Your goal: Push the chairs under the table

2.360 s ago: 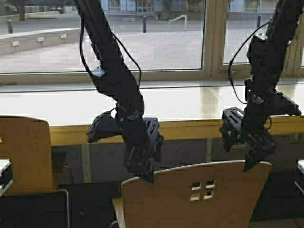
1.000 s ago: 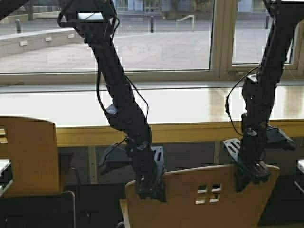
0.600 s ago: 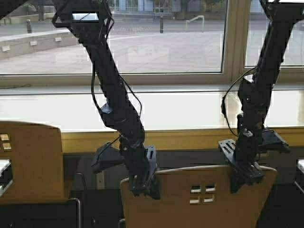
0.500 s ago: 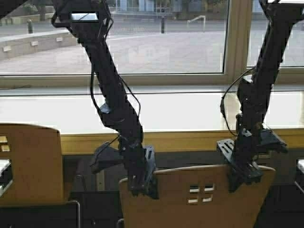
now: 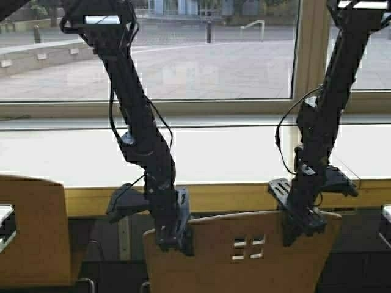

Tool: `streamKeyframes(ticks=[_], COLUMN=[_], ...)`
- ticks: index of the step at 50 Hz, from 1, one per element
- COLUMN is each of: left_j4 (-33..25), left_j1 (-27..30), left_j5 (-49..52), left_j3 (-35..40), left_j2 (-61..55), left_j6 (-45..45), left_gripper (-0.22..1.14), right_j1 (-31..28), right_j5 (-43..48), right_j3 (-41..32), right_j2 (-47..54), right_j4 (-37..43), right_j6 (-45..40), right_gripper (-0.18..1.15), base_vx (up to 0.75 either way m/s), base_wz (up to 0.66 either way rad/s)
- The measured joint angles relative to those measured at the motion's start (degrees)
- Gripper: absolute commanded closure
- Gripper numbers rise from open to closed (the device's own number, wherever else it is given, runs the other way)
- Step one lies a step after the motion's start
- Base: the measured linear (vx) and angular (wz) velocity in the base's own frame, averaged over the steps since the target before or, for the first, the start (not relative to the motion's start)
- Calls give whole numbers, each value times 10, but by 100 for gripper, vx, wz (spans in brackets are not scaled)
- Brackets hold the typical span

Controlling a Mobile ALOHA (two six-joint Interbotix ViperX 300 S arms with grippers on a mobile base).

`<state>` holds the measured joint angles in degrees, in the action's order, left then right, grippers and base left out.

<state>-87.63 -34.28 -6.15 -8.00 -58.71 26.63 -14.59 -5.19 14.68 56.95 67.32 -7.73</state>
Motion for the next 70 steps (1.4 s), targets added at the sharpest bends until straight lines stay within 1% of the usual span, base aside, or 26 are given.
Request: streamKeyframes(ticks=[28, 45, 55, 61, 70], left_j4=[1, 13, 25, 38, 40], left_j1=[-1, 4, 5, 5, 5], left_j5=[0, 0, 4, 5, 9], left_j3=[-19, -28, -35, -40, -50], left_j2=[4, 9, 11, 14, 17], left_j6=[0, 0, 1, 1, 2], left_gripper=[88, 88, 88, 88, 86], right_j1=[-9, -14, -14, -15, -17], right_j5=[-3, -4, -4, -4, -6], right_j3=[19, 26, 30, 30, 33], right_j2=[-1, -4, -4, -4, -5], right_j4=[1, 1, -33, -38, -38], right_j6=[-4, -9, -22, -22, -22], right_gripper=[94, 94, 94, 94, 92], base_vx=[22, 16, 13, 9, 6], base_wz=[2, 0, 2, -1, -2])
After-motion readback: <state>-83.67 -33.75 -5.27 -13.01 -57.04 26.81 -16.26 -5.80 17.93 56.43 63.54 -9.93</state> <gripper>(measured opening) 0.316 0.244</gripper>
